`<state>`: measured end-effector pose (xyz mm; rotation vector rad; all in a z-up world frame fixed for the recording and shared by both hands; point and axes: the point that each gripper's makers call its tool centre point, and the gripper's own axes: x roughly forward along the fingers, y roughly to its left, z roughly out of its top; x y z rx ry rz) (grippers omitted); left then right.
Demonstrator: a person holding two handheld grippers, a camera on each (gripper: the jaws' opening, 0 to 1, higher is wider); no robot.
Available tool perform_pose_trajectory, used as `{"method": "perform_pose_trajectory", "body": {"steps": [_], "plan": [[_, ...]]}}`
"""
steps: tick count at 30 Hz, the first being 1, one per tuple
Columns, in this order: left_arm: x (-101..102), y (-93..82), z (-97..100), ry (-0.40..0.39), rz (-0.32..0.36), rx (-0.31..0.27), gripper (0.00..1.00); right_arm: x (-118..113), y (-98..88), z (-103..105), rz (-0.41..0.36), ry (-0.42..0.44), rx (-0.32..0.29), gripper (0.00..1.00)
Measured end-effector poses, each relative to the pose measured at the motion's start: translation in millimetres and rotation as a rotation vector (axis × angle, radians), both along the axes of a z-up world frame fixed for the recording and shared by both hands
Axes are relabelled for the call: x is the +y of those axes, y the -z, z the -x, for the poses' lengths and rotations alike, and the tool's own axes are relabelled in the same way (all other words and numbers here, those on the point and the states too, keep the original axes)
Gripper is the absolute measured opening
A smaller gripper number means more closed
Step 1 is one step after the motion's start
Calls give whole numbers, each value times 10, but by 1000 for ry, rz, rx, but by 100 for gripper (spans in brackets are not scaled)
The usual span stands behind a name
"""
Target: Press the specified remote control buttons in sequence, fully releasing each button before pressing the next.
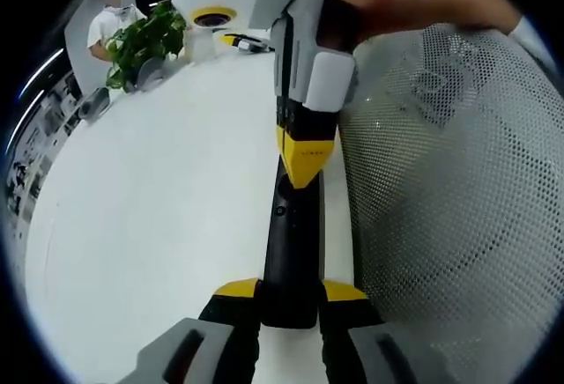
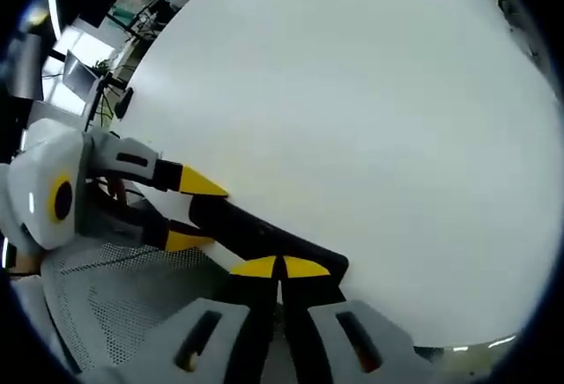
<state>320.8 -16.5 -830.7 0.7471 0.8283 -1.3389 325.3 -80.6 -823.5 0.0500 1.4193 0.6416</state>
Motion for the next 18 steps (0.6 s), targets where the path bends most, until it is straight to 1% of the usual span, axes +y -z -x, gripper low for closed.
{"method": "perform_pose_trajectory", "body": {"steps": [3, 8, 13, 16, 18], "plan": [[0, 2, -3, 0, -1, 0, 25, 3, 2, 3, 0, 3, 4, 0], [1, 4, -3, -1, -1, 1, 25, 13, 5, 6, 15, -21, -11, 0], [0, 5, -5, 2, -5, 1, 25, 0, 17, -1, 4, -3, -10, 0], [-1, 4, -3, 3, -7, 2, 25, 13, 15, 1, 15, -34, -19, 0], [-3, 5, -5, 3, -7, 3, 25, 17, 11, 6, 23, -40, -24, 0]]}}
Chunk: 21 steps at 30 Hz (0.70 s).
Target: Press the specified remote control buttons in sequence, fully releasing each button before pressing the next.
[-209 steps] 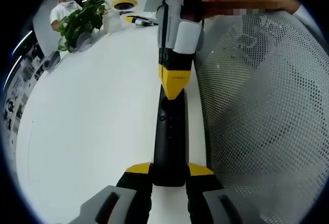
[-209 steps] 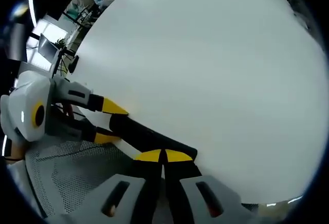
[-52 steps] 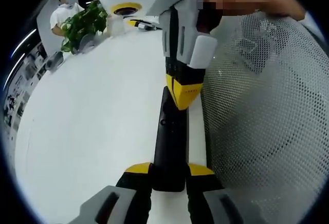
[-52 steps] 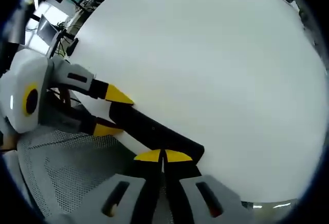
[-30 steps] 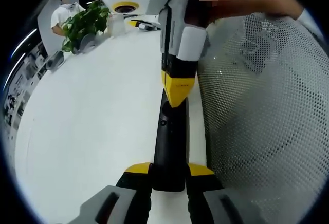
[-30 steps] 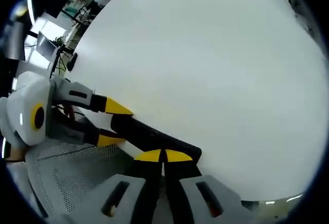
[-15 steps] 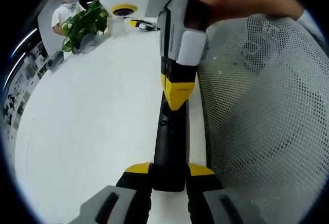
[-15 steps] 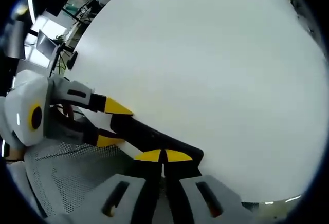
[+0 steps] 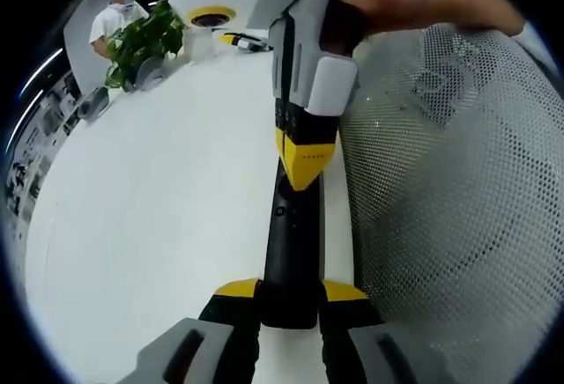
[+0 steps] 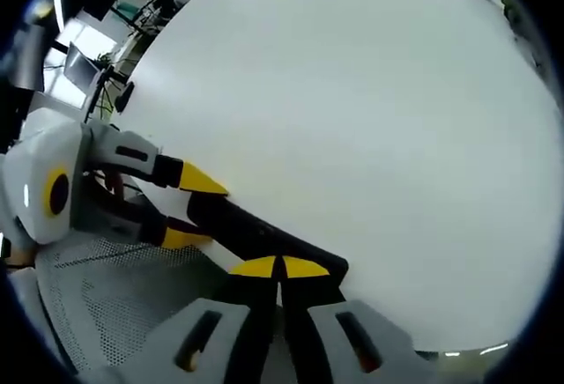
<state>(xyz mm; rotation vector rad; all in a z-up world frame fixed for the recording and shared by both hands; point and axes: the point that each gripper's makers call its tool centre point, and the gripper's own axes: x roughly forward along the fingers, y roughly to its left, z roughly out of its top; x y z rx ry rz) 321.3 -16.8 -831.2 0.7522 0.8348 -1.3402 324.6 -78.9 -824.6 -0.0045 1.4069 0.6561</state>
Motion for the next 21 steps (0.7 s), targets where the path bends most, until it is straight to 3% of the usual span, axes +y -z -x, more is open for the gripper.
{"method": "perform_pose_trajectory", "body": {"steps": [21], "plan": [[-18, -2, 19, 21, -18, -10, 24, -15, -45, -56, -24, 62, 1, 0]]}}
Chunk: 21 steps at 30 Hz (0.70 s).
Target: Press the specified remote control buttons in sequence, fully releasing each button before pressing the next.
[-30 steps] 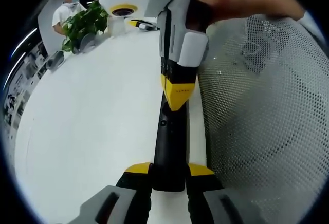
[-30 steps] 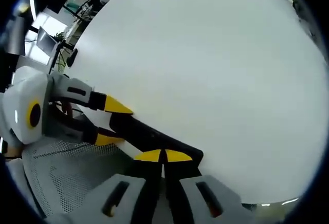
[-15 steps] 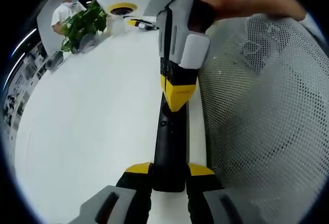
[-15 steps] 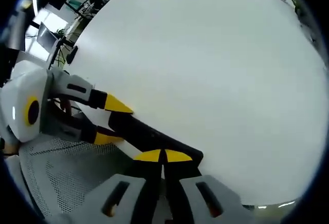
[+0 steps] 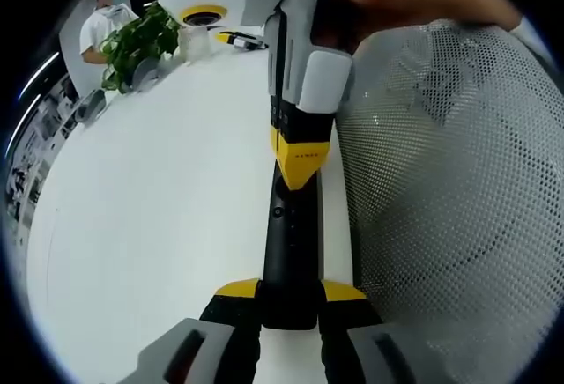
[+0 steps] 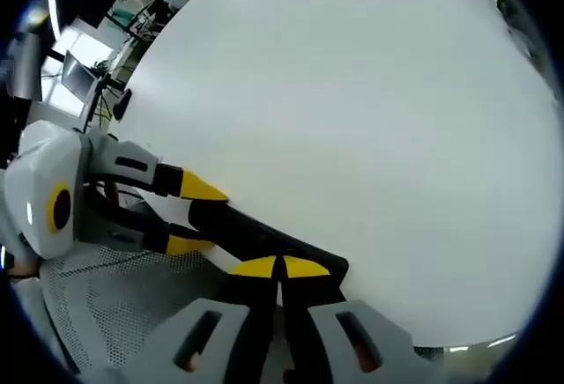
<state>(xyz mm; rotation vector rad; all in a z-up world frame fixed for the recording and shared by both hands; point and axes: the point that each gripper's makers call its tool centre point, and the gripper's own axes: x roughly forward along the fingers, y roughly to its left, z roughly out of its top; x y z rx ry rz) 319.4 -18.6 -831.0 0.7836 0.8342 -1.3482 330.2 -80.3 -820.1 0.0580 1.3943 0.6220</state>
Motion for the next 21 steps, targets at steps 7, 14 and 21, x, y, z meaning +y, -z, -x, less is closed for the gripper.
{"method": "perform_pose_trajectory", "body": {"steps": [7, 14, 21], "plan": [[-21, 0, 14, 4, 1, 2, 24, 111, -108, -86, -127, 79, -6, 0], [-47, 4, 25, 1, 8, 8, 24, 163, -14, -48, -111, 57, 19, 0], [-49, 1, 26, 4, 14, 5, 24, 160, 15, -37, -101, 44, 22, 0]]}}
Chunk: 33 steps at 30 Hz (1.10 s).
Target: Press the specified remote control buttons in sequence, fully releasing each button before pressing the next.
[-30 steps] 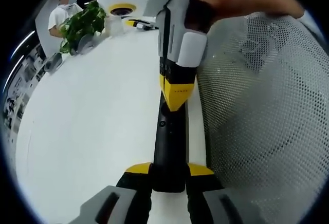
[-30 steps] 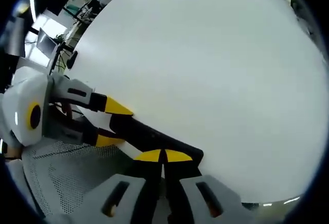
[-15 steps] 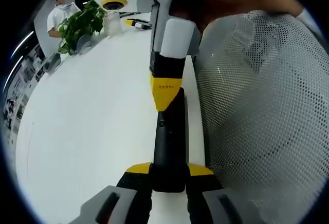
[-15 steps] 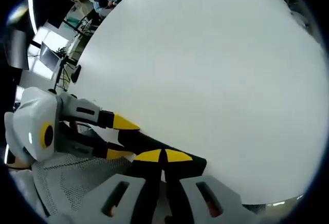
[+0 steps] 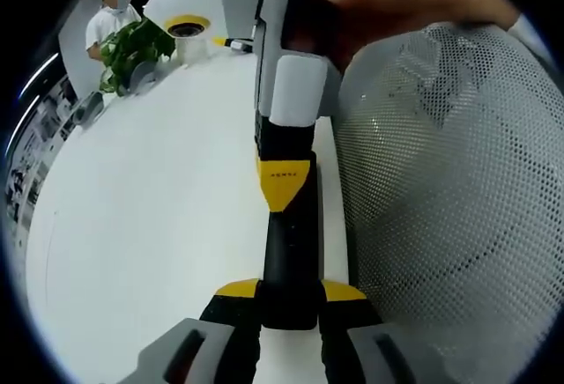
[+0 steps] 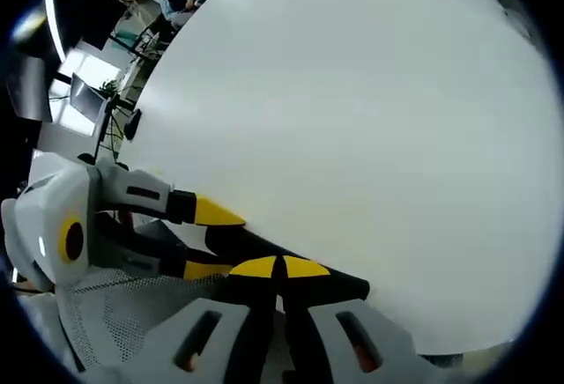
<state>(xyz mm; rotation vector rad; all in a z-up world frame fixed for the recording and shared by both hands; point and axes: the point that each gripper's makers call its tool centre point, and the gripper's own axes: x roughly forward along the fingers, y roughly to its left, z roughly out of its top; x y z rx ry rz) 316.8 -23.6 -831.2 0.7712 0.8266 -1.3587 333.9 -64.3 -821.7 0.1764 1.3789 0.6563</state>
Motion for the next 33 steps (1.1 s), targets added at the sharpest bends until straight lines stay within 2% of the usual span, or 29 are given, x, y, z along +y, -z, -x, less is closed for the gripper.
{"method": "perform_pose_trajectory", "body": {"steps": [10, 14, 28, 33], "plan": [[2, -2, -2, 5, -2, -1, 24, 15, 13, -15, -7, 2, -4, 0], [-5, -2, -1, 11, -6, -3, 24, 30, 30, -29, 6, -12, -30, 0], [-12, -1, -5, 9, -9, -2, 24, 30, 50, -46, -2, 14, -23, 0], [-16, 2, -9, 6, -7, -2, 24, 39, 46, -43, 7, -2, -48, 0]]}}
